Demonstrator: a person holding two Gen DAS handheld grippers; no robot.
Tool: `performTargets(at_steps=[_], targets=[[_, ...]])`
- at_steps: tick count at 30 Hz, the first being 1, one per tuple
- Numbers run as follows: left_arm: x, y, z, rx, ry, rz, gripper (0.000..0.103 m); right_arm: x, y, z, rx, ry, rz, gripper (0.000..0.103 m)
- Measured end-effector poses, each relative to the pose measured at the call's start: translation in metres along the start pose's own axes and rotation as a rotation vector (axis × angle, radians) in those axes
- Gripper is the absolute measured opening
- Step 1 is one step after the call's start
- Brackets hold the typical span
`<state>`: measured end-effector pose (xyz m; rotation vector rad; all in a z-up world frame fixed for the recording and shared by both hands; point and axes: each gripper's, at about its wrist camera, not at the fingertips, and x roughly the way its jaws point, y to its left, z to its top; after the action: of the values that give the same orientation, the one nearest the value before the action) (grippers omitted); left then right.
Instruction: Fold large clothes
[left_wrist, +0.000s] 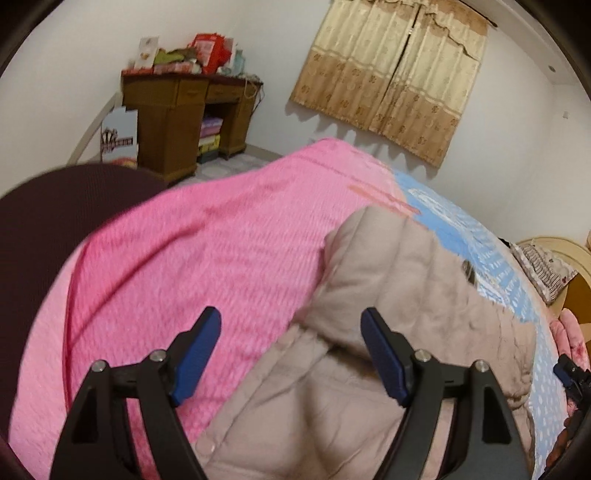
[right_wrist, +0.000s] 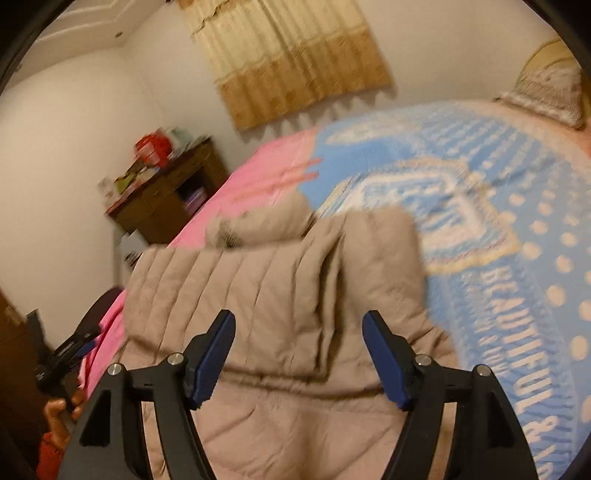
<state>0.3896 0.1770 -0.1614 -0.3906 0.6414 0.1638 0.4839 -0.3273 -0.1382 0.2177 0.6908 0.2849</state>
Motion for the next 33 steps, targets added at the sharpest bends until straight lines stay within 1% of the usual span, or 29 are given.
performTargets(at_steps=[1, 2, 3, 4, 5, 7, 8, 9, 11, 13, 14, 16, 17, 19, 21, 23, 25, 27, 30, 31, 33], targets=[[0.002, -0.009, 0.005, 0.014, -0.005, 0.002, 0.081, 0.003, 0.009, 0.005, -0.040, 0.004, -0.035, 0.072], [0.007, -0.019, 0.012, 0.035, -0.006, 0.001, 0.084, 0.008, 0.019, 0.010, -0.084, 0.014, -0.057, 0.070], [0.011, -0.025, 0.015, 0.045, -0.005, -0.002, 0.087, 0.016, 0.028, 0.013, -0.122, 0.027, -0.052, 0.067], [0.020, -0.034, 0.020, 0.052, 0.000, 0.002, 0.087, 0.028, 0.036, 0.017, -0.157, 0.045, -0.048, 0.061], [0.026, -0.039, 0.023, 0.051, 0.006, 0.008, 0.087, 0.040, 0.042, 0.020, -0.181, 0.057, -0.058, 0.059], [0.045, -0.050, 0.030, 0.044, 0.019, -0.003, 0.087, 0.061, 0.043, 0.024, -0.171, 0.075, -0.052, 0.059], [0.056, -0.053, 0.033, 0.046, 0.026, 0.025, 0.087, 0.078, 0.039, 0.026, -0.136, 0.099, -0.018, 0.059], [0.063, -0.053, 0.032, 0.044, 0.041, 0.055, 0.087, 0.085, 0.035, 0.024, -0.121, 0.107, -0.012, 0.059], [0.084, -0.045, 0.027, 0.024, 0.101, 0.118, 0.087, 0.107, 0.025, 0.020, -0.105, 0.131, -0.007, 0.059], [0.095, -0.030, 0.017, -0.013, 0.134, 0.156, 0.088, 0.120, 0.021, 0.010, -0.084, 0.169, 0.022, 0.059], [0.099, -0.021, 0.012, -0.029, 0.148, 0.160, 0.088, 0.125, 0.017, 0.006, -0.078, 0.182, 0.034, 0.059], [0.106, -0.011, 0.001, -0.031, 0.175, 0.183, 0.092, 0.132, 0.014, -0.002, -0.077, 0.194, 0.041, 0.059], [0.108, -0.007, -0.005, -0.030, 0.178, 0.193, 0.096, 0.135, 0.012, -0.005, -0.072, 0.206, 0.046, 0.059], [0.107, -0.005, -0.014, -0.030, 0.177, 0.200, 0.098, 0.141, 0.011, -0.011, -0.068, 0.232, 0.045, 0.059], [0.107, -0.006, -0.019, -0.014, 0.174, 0.217, 0.100, 0.145, 0.014, -0.016, -0.101, 0.248, 0.027, 0.059], [0.112, -0.007, -0.021, 0.007, 0.175, 0.240, 0.103, 0.146, 0.015, -0.021, -0.122, 0.239, 0.021, 0.059], [0.117, -0.012, -0.020, 0.024, 0.184, 0.262, 0.103, 0.148, 0.010, -0.025, -0.106, 0.229, 0.024, 0.059], [0.119, -0.016, -0.019, 0.046, 0.190, 0.286, 0.103, 0.149, 0.012, -0.026, -0.119, 0.228, 0.003, 0.059], [0.116, -0.015, -0.017, 0.036, 0.203, 0.273, 0.103, 0.149, 0.020, -0.027, -0.149, 0.230, -0.033, 0.059], [0.113, -0.013, -0.014, 0.027, 0.218, 0.258, 0.103, 0.148, 0.021, -0.027, -0.148, 0.235, -0.035, 0.059], [0.097, -0.009, -0.007, 0.016, 0.230, 0.200, 0.101, 0.143, 0.022, -0.023, -0.143, 0.281, -0.049, 0.059]])
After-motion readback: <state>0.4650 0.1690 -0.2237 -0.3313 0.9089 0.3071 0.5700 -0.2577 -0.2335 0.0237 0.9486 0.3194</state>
